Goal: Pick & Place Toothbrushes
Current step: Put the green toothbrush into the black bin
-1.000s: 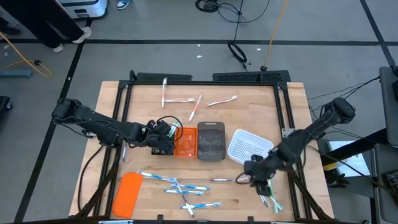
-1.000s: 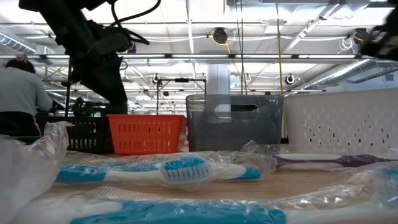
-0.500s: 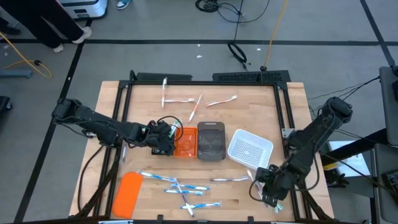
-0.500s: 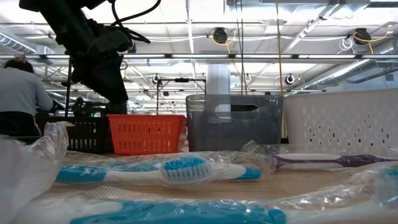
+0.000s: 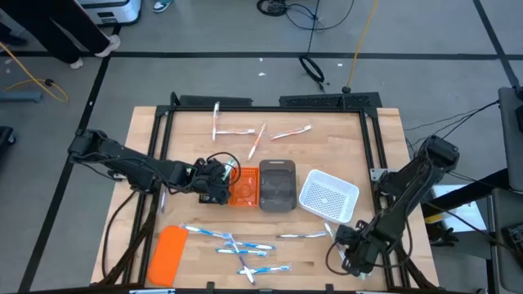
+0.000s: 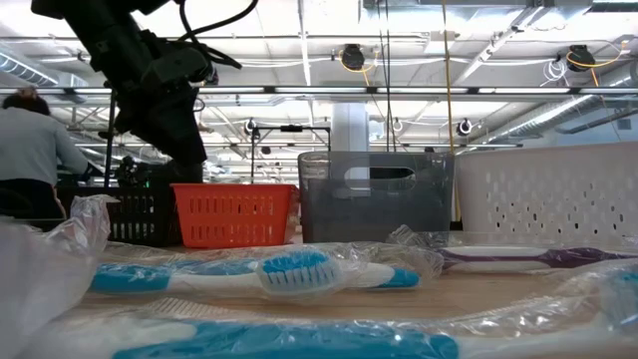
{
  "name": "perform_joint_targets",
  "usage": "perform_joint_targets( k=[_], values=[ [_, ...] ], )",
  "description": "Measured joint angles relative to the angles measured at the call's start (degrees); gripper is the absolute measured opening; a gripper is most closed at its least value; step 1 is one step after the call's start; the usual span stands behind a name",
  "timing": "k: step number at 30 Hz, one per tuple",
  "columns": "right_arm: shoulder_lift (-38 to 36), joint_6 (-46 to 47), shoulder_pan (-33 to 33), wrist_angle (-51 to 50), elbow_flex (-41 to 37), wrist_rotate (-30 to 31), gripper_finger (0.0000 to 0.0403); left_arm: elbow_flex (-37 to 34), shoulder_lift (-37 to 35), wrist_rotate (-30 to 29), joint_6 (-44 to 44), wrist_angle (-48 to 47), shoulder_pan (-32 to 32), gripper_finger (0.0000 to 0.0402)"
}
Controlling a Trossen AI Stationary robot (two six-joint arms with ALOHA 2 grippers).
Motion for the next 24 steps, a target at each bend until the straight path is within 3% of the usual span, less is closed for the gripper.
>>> perform_joint_targets(
  k=[9,18,24],
  values=[
    [3.5,0.5,0.0,-0.9,-0.4,-0.3,0.01,0.0,0.0,0.0,1.6,1.4,0.0,0.0157],
    [3.2,3.0,-0.3,-2.3,-2.2,-6.3,0.01,0.0,0.0,0.0,1.6,1.4,0.0,0.0157],
    [1.2,1.9,-1.3,-4.6,-2.2,-6.3,0.01,0.0,0.0,0.0,1.4,1.4,0.0,0.0157]
  ],
)
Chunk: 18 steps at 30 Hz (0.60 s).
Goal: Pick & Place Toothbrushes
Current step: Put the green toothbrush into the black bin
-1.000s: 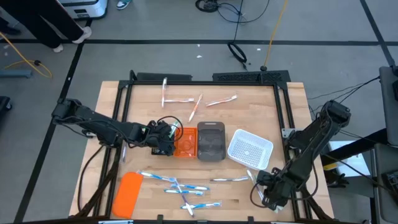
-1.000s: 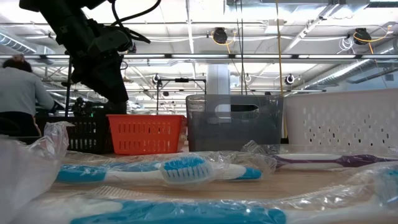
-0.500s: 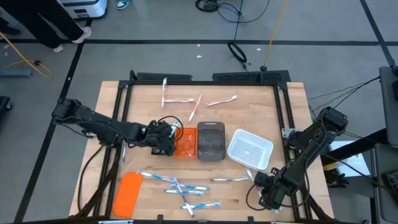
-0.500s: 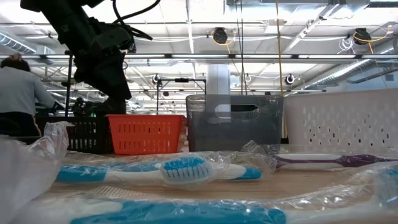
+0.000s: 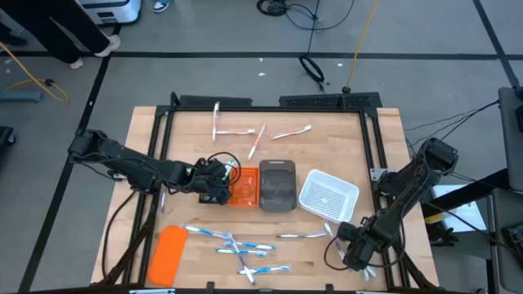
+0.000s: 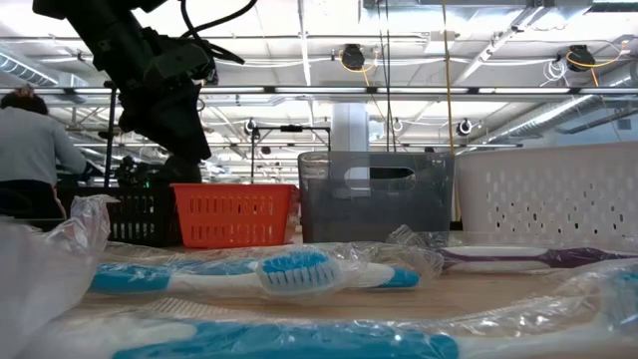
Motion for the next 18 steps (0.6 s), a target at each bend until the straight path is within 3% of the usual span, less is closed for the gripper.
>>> perform_joint_targets(
  k=[7,18],
  values=[
    [-1.5,0.6,-0.1,-3.8,-0.5,0.9,0.01,0.0,0.0,0.1,0.1,0.0,0.0,0.0157],
    [-1.5,0.2,-0.5,10.3,-8.1,1.5,0.01,0.0,0.0,0.1,0.2,0.0,0.0,0.0157]
  ],
)
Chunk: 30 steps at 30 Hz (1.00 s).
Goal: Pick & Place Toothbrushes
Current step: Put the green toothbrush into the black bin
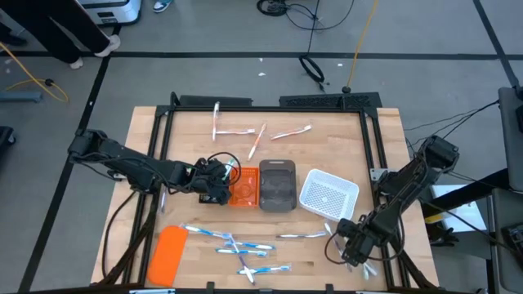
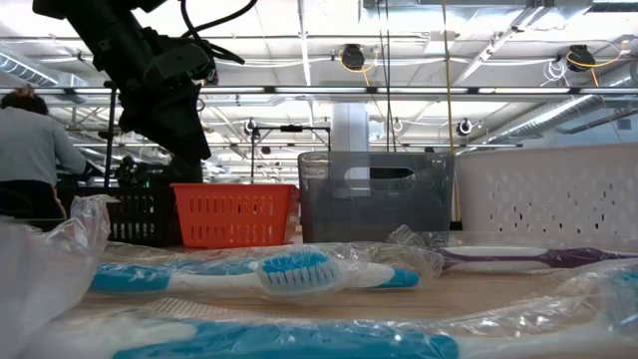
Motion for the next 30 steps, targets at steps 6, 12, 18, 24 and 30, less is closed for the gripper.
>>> perform_joint_targets(
  k=[6,12,18,24,30],
  values=[
    [-0.1,1.0,0.0,0.2,-0.6,-0.7,0.0082,0.0,0.0,0.0,0.0,0.0,0.0,0.0157],
    [-0.2,0.2,0.0,0.7,-0.8,-1.4,0.0016,0.0,0.0,0.0,0.0,0.0,0.0,0.0157],
    [-1.6,-0.2,0.0,2.0,-0.9,-1.4,0.0025,0.0,0.0,0.0,0.0,0.0,0.0,0.0157],
    [-4.1,-0.7,-0.2,1.4,-0.9,-0.1,0.0015,0.0,0.0,0.0,0.0,0.0,0.0,0.0157],
    [-7.5,-2.5,-1.0,0.3,-0.9,0.7,0.0015,0.0,0.0,0.0,0.0,0.0,0.0,0.0157]
  ],
)
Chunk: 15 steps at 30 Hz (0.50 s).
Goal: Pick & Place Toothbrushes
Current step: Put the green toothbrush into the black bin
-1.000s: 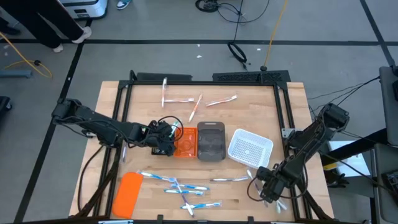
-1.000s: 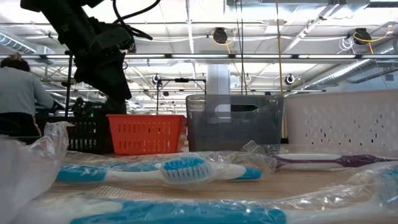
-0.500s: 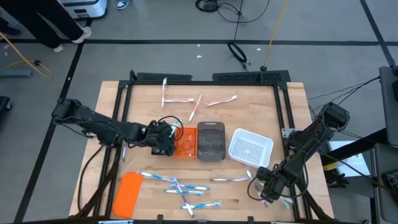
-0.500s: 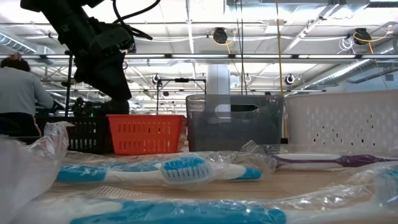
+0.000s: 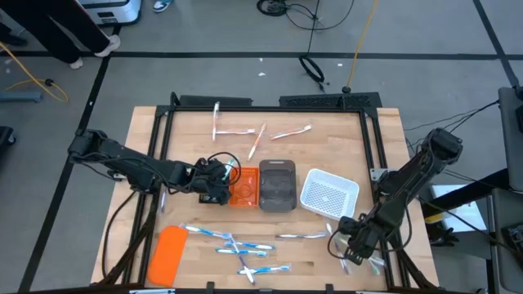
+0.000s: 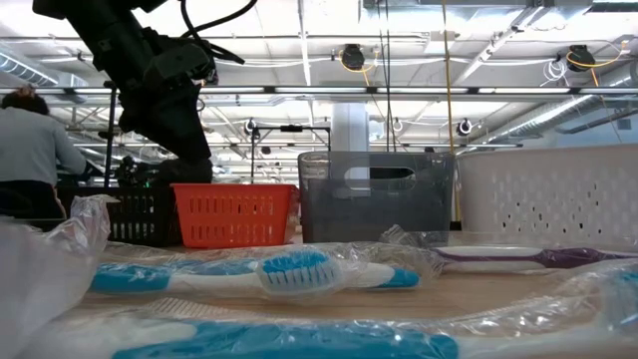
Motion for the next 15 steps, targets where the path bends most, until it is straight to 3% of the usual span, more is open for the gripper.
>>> perform_joint_targets(
  k=[9,15],
  values=[
    [-6.1,-6.8,-3.3,0.1,0.0,2.7,0.0015,0.0,0.0,0.0,0.0,0.0,0.0,0.0157],
    [-10.0,-14.4,-7.8,6.4,0.1,3.0,0.0015,0.0,0.0,0.0,0.0,0.0,0.0,0.0157]
  ],
)
